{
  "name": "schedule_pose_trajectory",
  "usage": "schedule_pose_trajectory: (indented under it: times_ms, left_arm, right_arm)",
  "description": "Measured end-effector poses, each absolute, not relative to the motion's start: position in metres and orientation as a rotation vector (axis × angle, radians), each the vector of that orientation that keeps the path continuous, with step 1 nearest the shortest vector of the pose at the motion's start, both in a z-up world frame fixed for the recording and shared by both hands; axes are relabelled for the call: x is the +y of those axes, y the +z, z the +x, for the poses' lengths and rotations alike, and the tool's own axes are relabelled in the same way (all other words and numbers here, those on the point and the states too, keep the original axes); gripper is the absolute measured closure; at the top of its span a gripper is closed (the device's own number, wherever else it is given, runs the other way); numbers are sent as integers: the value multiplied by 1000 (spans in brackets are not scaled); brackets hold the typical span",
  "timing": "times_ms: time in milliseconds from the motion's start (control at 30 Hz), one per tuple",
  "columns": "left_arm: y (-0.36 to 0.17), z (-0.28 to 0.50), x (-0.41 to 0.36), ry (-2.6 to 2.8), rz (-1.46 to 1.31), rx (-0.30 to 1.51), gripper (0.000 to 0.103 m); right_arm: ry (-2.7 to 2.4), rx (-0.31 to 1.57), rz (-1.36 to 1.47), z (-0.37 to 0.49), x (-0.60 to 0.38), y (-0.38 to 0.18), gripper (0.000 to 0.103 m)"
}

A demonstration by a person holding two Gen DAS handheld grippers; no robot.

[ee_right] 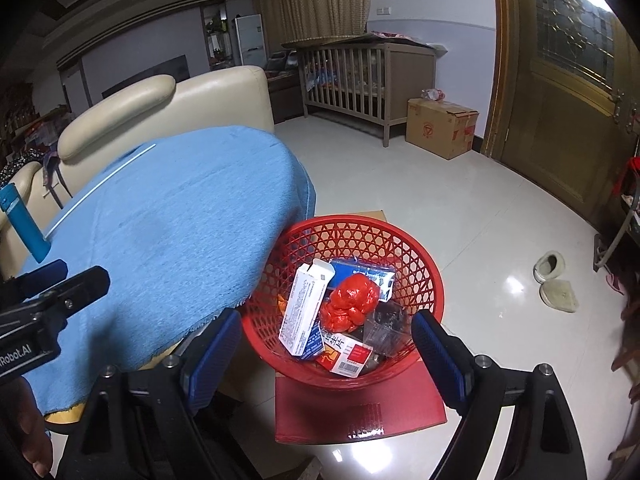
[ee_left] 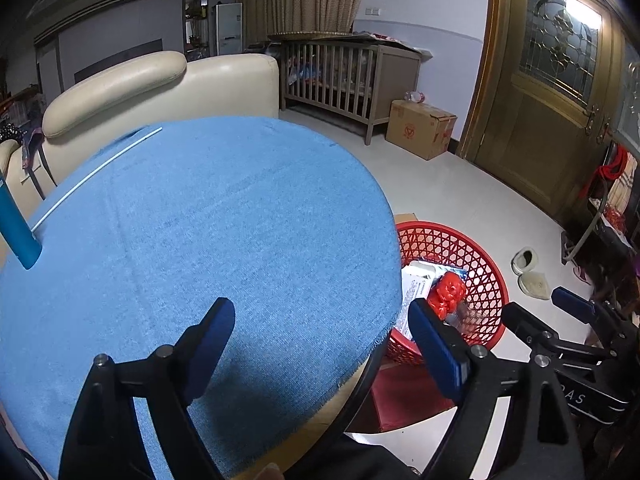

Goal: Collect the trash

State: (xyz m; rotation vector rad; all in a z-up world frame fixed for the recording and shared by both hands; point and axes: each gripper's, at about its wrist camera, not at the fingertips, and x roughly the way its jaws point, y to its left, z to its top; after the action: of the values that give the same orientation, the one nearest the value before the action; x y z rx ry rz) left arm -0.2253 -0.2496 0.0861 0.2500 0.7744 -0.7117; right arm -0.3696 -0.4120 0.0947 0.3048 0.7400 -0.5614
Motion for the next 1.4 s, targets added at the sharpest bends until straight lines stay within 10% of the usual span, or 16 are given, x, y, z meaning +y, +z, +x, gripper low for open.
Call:
schedule_pose_trajectory:
  times_ms: [1400]
  left_arm:
    - [82, -231, -254, -709, 301, 766, 14]
  right_arm:
    - [-600, 733, 306, -376, -415, 95, 14]
